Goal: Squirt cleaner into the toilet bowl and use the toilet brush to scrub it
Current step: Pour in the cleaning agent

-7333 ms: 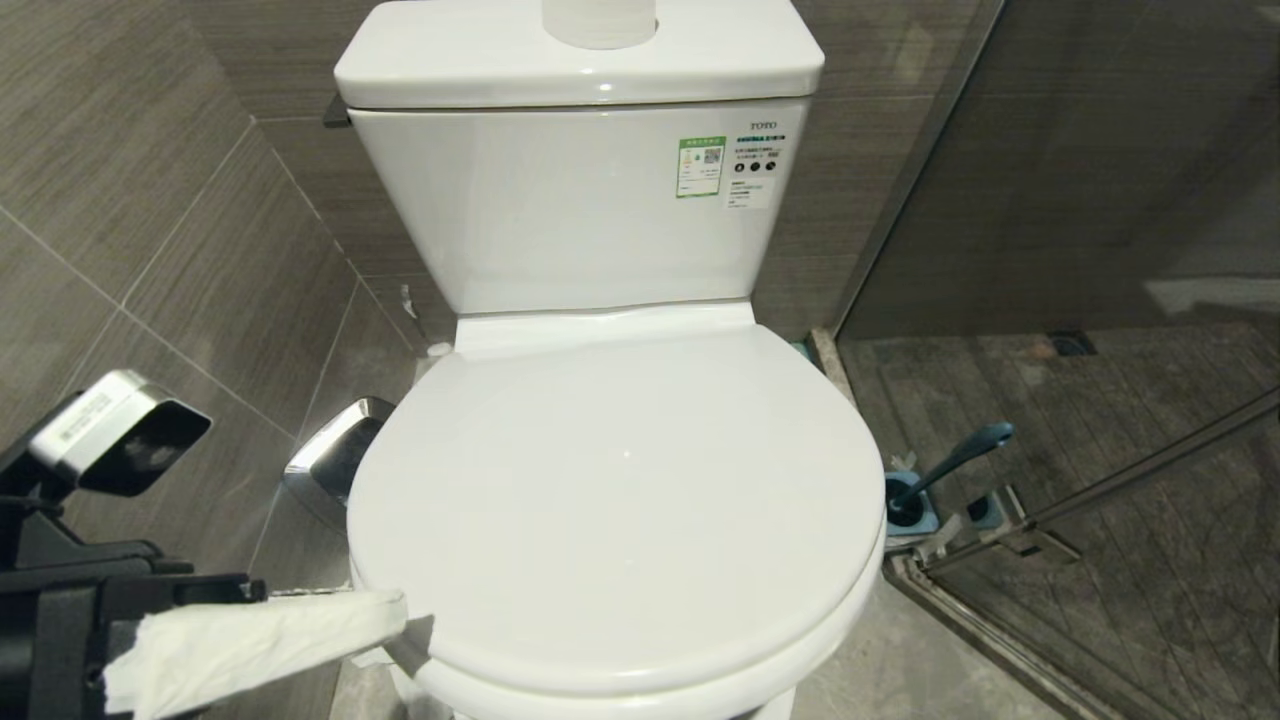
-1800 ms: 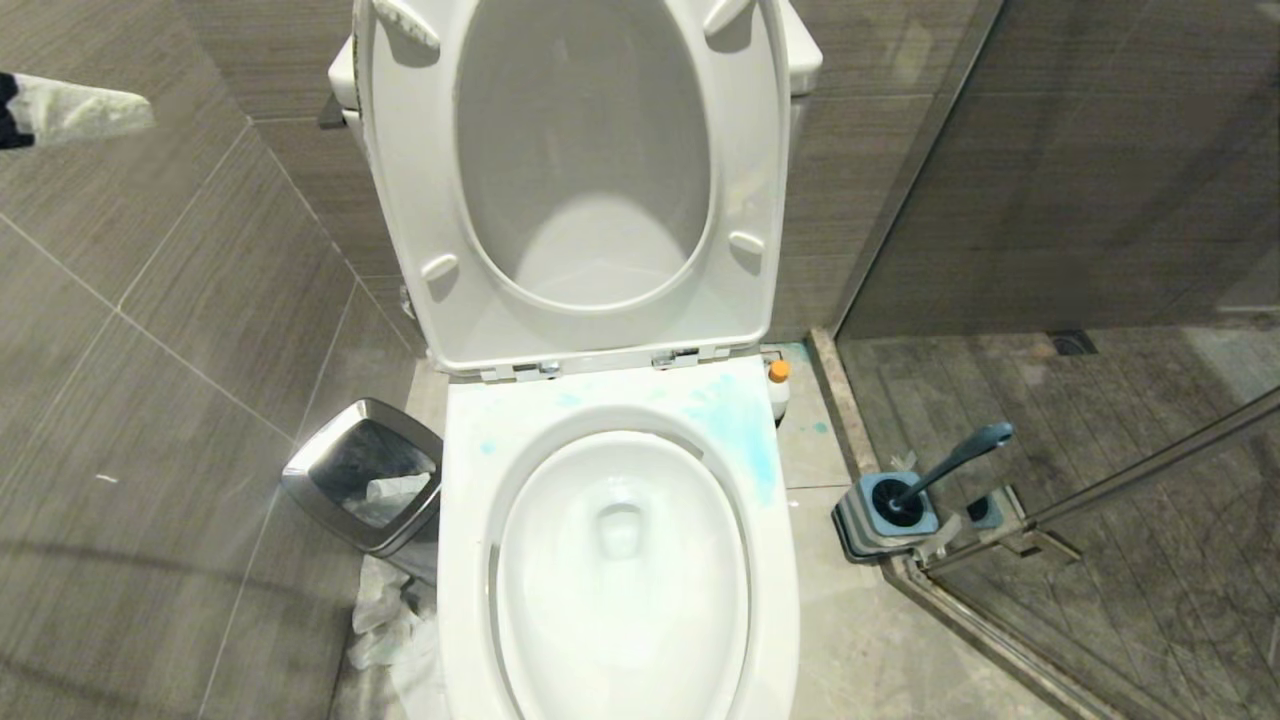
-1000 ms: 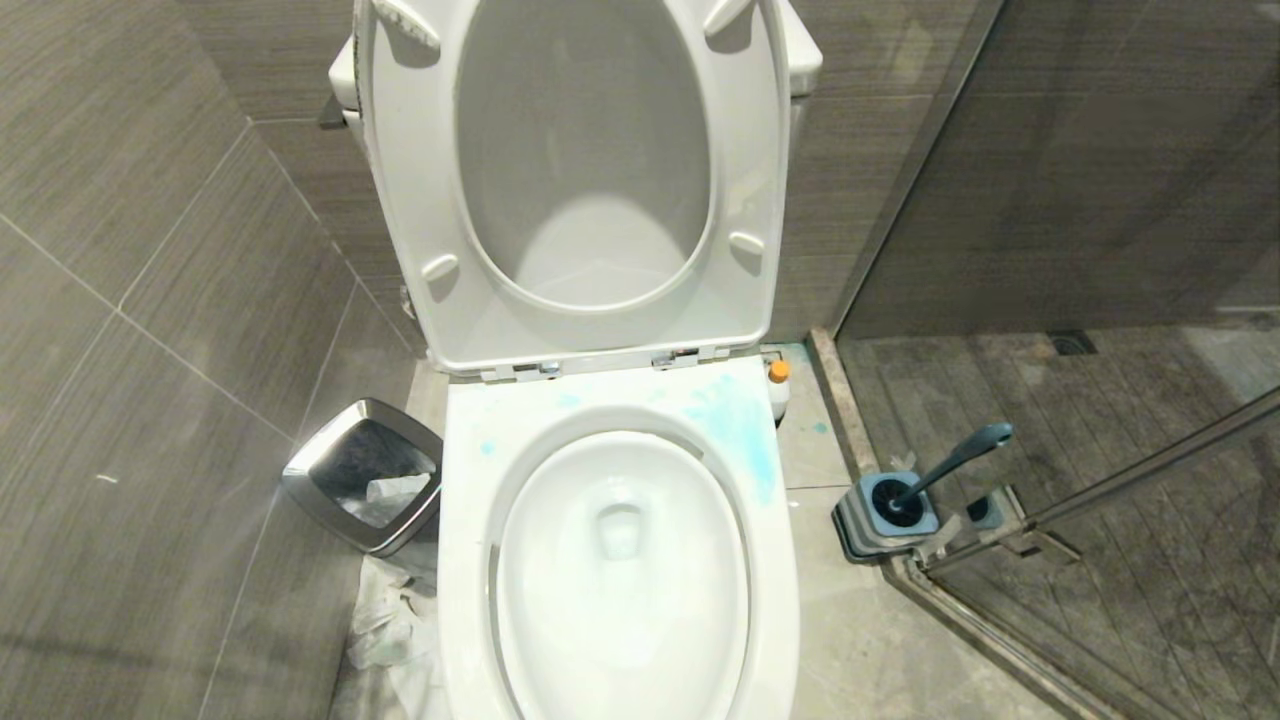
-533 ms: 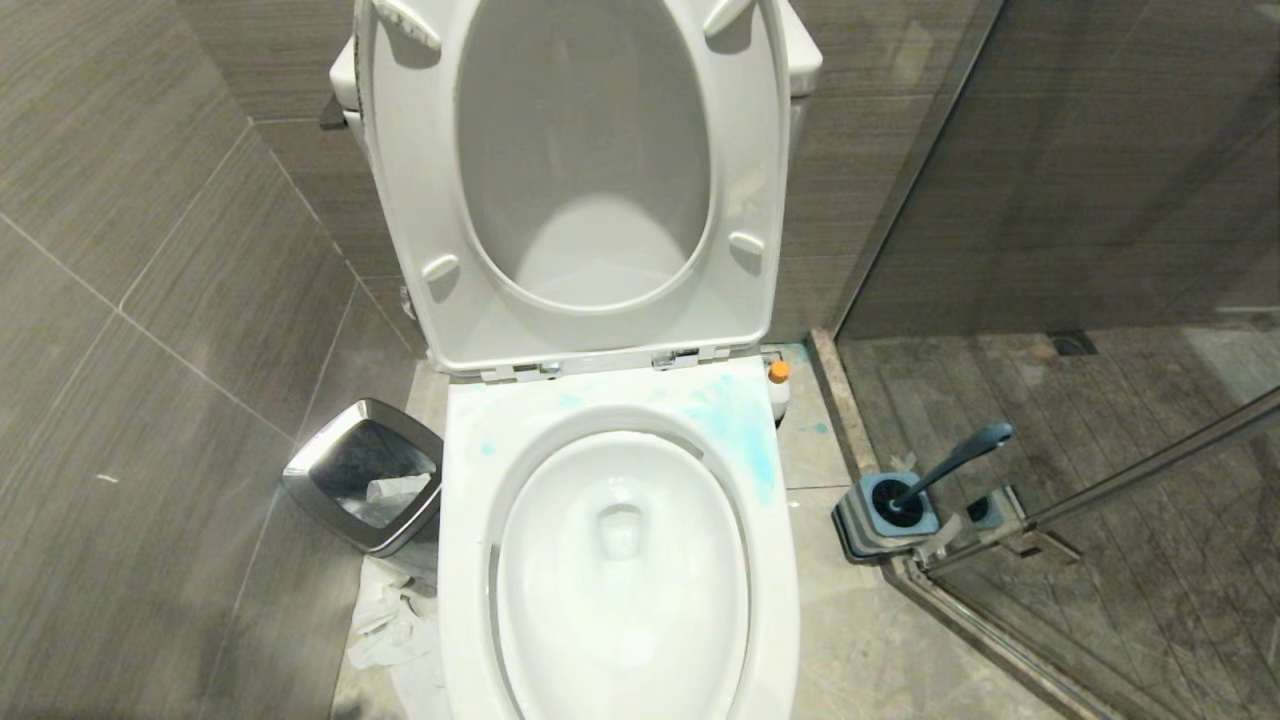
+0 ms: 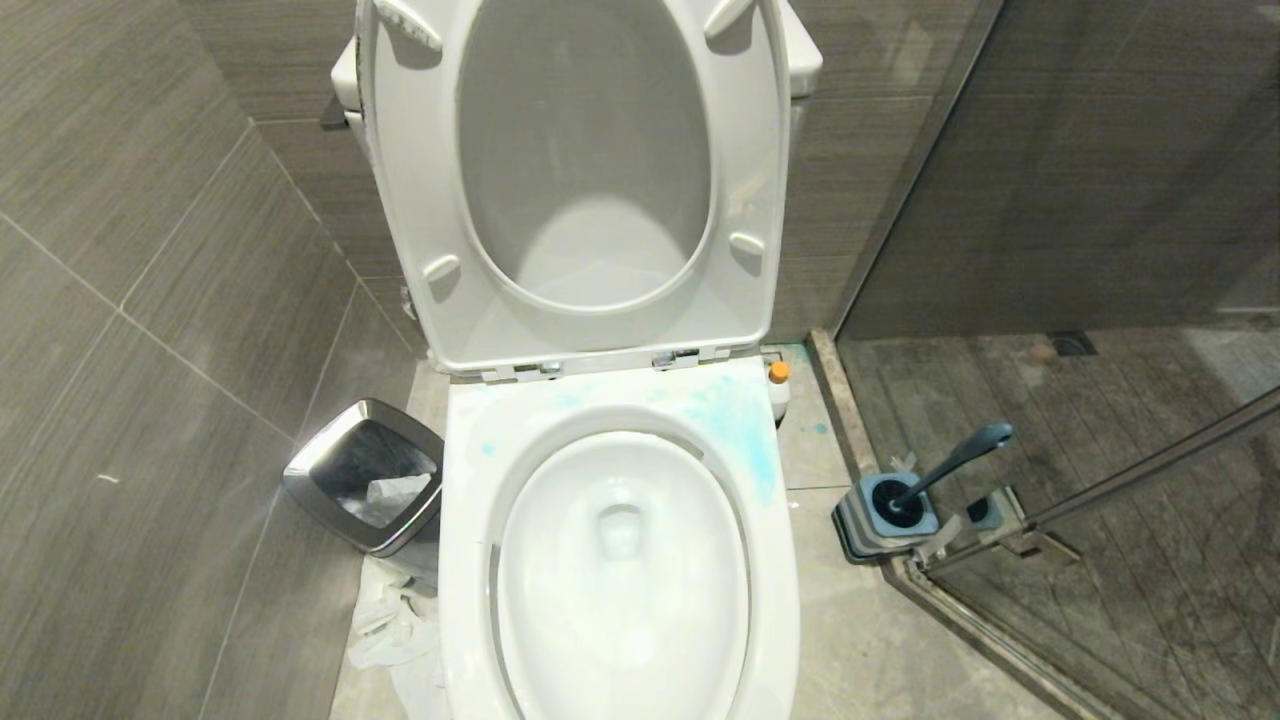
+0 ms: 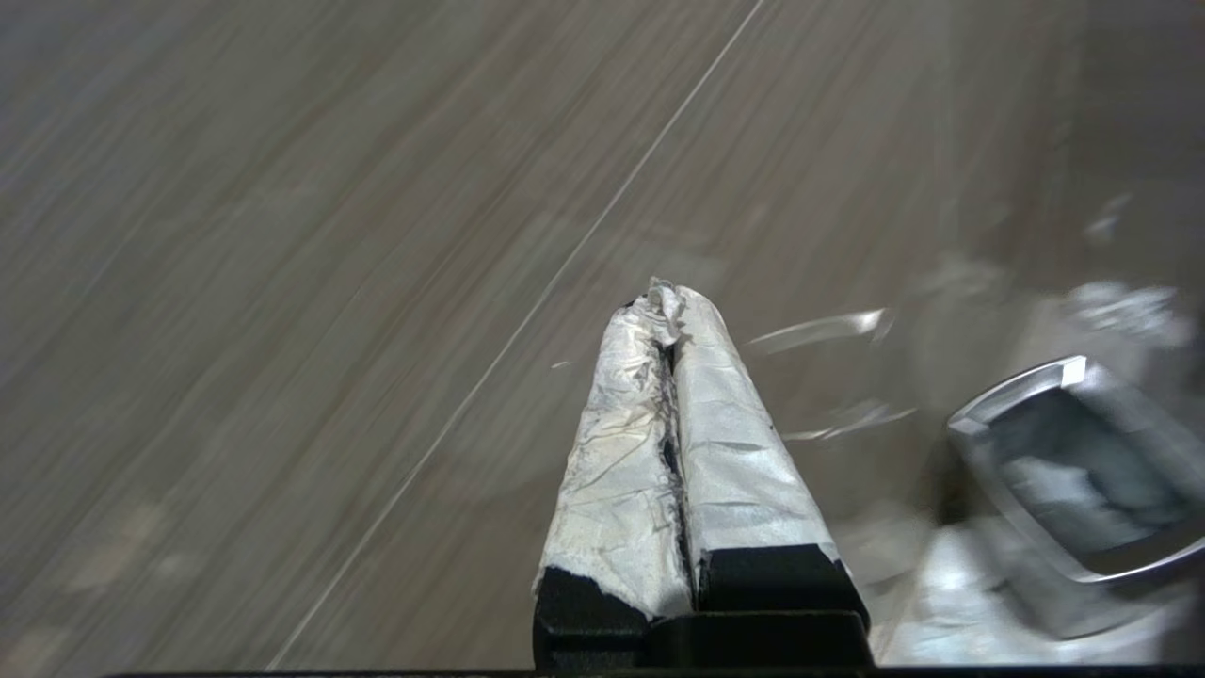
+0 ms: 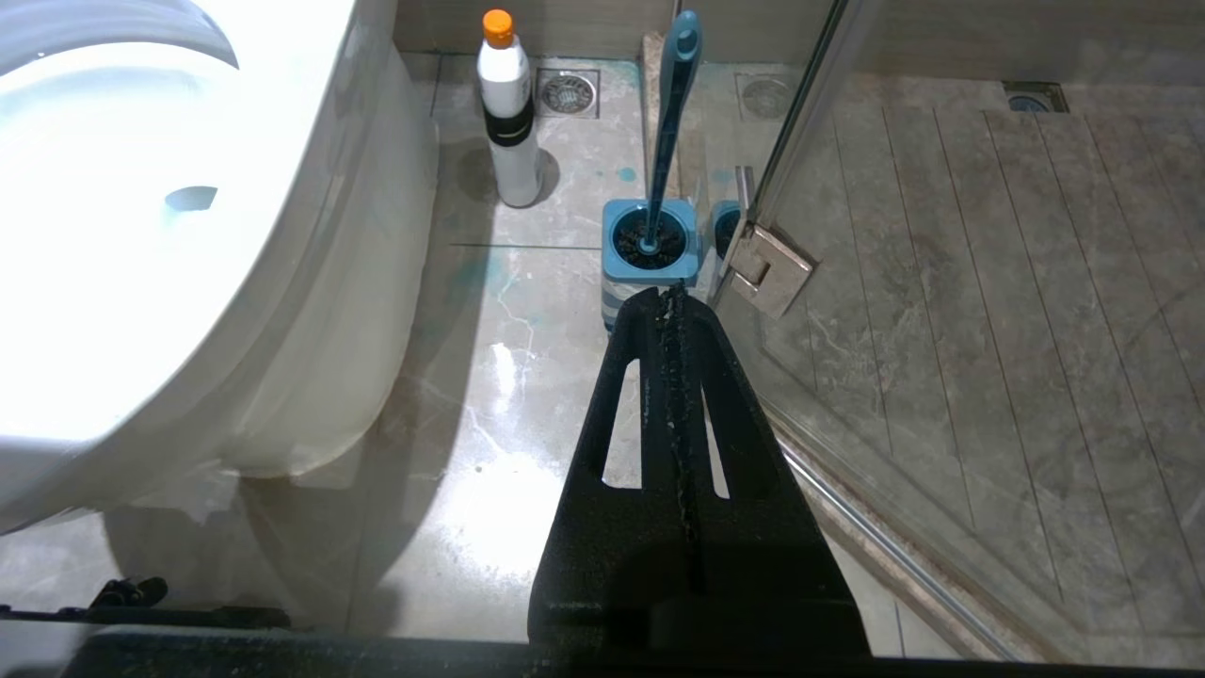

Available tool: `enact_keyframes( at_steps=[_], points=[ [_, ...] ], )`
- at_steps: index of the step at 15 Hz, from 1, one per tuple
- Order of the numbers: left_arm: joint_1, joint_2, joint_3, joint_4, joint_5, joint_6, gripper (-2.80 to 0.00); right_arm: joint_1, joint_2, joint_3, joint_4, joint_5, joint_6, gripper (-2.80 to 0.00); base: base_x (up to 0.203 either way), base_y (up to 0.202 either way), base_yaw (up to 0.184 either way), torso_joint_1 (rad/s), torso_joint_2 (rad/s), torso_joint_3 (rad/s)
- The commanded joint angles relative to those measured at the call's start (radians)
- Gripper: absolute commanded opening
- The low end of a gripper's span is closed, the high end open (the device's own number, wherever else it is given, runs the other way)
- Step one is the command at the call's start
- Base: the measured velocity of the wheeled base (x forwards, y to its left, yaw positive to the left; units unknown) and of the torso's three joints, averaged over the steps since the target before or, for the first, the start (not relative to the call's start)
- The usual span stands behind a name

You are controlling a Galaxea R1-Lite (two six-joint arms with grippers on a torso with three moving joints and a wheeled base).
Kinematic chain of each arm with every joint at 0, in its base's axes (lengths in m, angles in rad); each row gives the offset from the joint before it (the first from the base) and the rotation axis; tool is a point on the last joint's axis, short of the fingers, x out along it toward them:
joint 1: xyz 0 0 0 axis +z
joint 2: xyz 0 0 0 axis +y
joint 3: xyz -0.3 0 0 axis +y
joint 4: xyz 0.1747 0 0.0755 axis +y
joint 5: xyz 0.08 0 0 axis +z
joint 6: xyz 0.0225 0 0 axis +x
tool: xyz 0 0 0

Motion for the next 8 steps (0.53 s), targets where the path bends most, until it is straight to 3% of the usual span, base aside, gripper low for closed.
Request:
enact_keyframes(
  at_steps=[1,6,8],
  points=[
    [-0.003,-0.132,0.106,0.009,0.045,0.034,-2.80,0.000,0.000,0.000,0.000,0.000,-0.001,-2.80,0.000,0.000,0.000,0.000,0.00,0.000],
    [-0.008,-0.250,0.314,0.005,0.174,0.030,-2.80,0.000,0.000,0.000,0.000,0.000,0.000,-2.80,0.000,0.000,0.000,0.000,0.00,0.000],
    [-0.018,-0.254,0.354,0.003,0.190,0.018,-2.80,0.000,0.000,0.000,0.000,0.000,0.001,-2.80,0.000,0.000,0.000,0.000,0.00,0.000]
  ],
)
